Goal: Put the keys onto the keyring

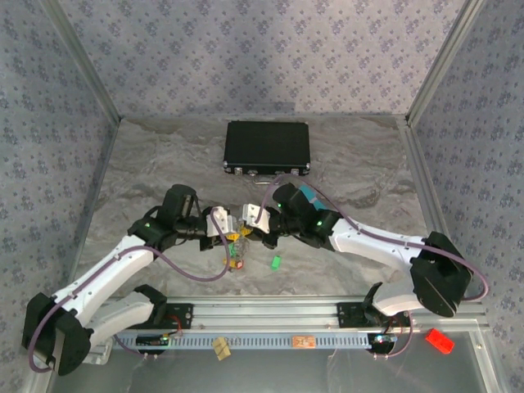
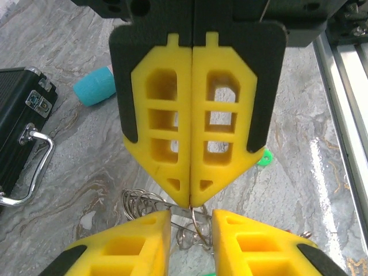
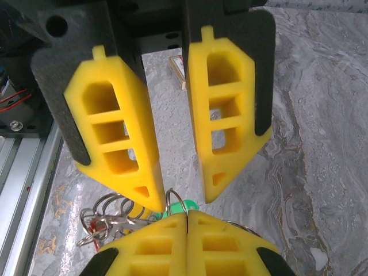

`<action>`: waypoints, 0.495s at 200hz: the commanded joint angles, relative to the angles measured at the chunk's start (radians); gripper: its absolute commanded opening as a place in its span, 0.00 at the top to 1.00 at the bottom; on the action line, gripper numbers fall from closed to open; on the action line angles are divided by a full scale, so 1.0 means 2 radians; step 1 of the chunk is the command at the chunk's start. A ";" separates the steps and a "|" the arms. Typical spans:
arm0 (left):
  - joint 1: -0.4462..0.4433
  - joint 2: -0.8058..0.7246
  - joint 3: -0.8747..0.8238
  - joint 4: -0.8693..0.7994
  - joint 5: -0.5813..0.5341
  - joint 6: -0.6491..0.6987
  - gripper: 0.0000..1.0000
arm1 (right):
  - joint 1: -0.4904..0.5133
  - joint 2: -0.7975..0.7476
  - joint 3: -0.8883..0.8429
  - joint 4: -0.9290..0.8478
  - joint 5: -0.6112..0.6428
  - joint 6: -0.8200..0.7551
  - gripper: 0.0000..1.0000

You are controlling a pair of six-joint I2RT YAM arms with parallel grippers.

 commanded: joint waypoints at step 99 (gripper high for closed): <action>-0.011 0.032 -0.009 0.018 0.008 -0.036 0.81 | 0.000 0.005 -0.015 0.053 -0.018 0.029 1.00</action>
